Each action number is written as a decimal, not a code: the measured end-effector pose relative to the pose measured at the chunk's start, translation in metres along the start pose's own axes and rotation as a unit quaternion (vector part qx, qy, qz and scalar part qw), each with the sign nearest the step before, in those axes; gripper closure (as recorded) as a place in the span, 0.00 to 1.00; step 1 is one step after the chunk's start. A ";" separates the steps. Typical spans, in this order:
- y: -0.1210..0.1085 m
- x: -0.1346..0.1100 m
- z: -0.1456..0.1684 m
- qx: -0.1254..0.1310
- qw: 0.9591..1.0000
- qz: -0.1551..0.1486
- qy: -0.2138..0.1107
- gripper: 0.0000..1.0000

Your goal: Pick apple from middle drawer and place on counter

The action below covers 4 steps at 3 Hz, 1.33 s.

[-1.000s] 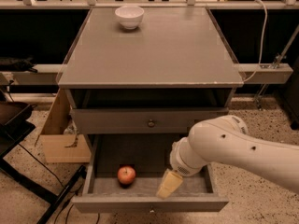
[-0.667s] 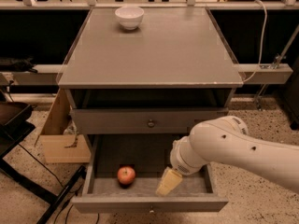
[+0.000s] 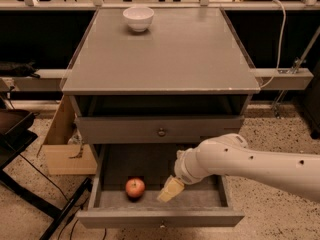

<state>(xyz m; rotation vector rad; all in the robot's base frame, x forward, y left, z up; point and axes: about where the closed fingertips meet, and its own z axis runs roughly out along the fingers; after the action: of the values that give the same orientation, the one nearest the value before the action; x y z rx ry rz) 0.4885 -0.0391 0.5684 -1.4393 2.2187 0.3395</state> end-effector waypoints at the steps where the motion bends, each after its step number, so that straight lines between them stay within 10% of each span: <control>1: -0.021 -0.009 0.069 -0.023 0.998 0.012 -0.051 0.00; 4: -0.011 -0.035 0.180 -0.065 0.988 0.003 -0.137 0.00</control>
Offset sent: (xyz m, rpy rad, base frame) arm 0.0810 0.0656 -0.1034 0.2647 0.0103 0.0379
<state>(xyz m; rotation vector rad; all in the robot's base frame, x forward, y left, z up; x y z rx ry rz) 0.5552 0.0643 0.4320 -1.3609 2.0096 0.6548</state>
